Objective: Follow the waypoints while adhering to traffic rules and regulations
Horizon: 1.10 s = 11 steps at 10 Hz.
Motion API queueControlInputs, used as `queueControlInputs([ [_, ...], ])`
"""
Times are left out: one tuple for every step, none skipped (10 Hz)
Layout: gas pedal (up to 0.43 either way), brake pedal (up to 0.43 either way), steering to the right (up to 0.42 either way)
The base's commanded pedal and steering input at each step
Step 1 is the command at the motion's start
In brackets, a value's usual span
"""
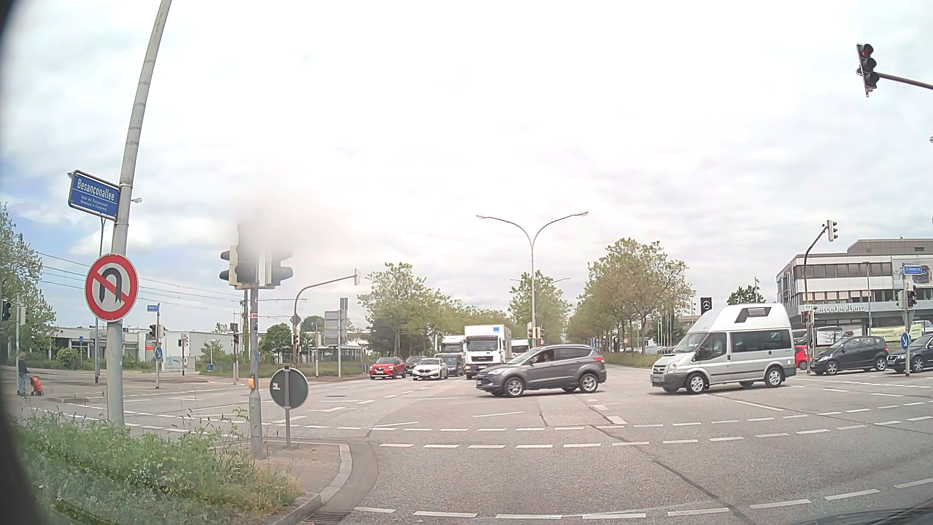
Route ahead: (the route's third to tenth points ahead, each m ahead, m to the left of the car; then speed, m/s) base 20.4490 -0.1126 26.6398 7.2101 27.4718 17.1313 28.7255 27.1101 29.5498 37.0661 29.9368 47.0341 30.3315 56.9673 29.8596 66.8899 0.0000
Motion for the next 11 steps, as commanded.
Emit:
queueControlInputs([
  [0.0, 0.28, -0.006],
  [0.0, 0.28, -0.006],
  [0.0, 0.28, -0.006],
  [0.0, 0.28, -0.006],
  [0.0, 0.28, -0.006],
  [0.0, 0.28, -0.006],
  [0.0, 0.28, -0.006],
  [0.0, 0.28, -0.006],
  [0.0, 0.28, -0.006],
  [0.0, 0.28, -0.006],
  [0.0, 0.28, -0.006],
])
